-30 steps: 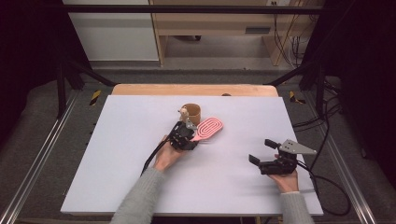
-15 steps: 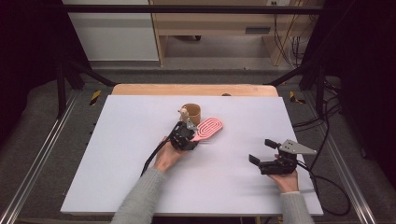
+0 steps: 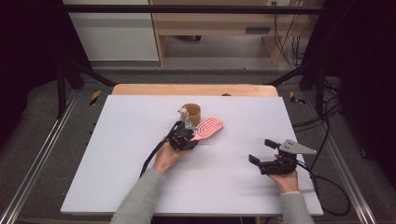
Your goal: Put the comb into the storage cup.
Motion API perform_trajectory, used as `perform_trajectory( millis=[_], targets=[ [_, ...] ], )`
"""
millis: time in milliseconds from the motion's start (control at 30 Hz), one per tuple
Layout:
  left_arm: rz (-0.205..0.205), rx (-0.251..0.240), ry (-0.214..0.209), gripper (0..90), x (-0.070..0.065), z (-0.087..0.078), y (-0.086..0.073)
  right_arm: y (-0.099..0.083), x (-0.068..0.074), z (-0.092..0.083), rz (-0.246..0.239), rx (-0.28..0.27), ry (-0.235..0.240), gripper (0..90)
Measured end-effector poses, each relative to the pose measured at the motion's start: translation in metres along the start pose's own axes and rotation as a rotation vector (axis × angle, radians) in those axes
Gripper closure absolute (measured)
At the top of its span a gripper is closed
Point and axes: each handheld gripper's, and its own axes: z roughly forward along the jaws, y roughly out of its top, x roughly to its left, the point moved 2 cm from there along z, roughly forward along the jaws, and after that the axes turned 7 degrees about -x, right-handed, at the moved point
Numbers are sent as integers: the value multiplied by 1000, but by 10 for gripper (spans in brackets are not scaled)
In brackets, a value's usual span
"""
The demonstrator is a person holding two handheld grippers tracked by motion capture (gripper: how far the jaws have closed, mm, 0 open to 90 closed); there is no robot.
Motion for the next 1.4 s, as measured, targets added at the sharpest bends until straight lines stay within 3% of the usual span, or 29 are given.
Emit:
perform_trajectory(
  millis=[233, 667, 1400],
  targets=[
    [-9, -33, -4, 692, 0, -8, 0, 0, 0, 0, -1, 2, 1, 2],
    [-9, -113, 20, 692, -6, -37, 1, 0, 0, 1, 3, 5, -2, 2],
    [-48, -198, 96, 691, 0, -89, -22, 1, 2, 2, 9, 5, 4, 2]
  ],
)
